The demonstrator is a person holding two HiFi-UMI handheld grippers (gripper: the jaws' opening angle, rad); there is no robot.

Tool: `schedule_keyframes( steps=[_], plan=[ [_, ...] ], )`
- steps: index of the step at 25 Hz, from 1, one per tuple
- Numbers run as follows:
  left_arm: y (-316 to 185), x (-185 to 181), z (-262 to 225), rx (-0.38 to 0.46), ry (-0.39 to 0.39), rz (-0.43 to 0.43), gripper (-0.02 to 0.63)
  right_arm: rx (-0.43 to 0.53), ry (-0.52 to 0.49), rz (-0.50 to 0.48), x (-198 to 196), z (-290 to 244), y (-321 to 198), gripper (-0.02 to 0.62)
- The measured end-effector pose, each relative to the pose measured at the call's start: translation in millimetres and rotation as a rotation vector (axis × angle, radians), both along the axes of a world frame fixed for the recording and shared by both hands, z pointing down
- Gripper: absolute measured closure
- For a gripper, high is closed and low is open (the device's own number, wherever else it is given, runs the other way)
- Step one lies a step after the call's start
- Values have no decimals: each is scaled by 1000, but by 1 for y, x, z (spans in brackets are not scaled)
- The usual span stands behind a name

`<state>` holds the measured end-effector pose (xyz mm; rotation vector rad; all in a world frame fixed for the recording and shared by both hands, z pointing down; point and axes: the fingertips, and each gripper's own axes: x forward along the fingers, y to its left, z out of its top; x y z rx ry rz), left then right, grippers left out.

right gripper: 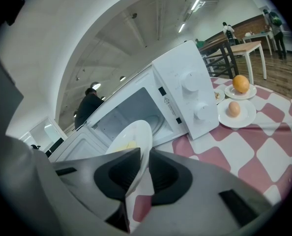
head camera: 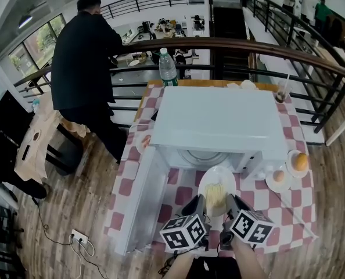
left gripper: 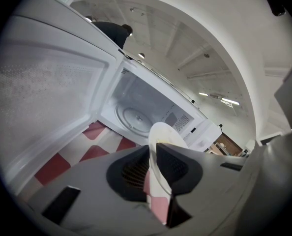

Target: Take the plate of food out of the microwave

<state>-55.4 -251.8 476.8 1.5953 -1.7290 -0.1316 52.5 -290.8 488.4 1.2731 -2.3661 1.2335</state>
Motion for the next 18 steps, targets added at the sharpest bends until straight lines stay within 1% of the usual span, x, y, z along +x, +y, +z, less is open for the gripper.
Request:
schedule_keyframes(
  steps=[18],
  plan=[
    [-2,2,2,-3,6,12,540,-2,0,12,3,1,0,532]
  ],
)
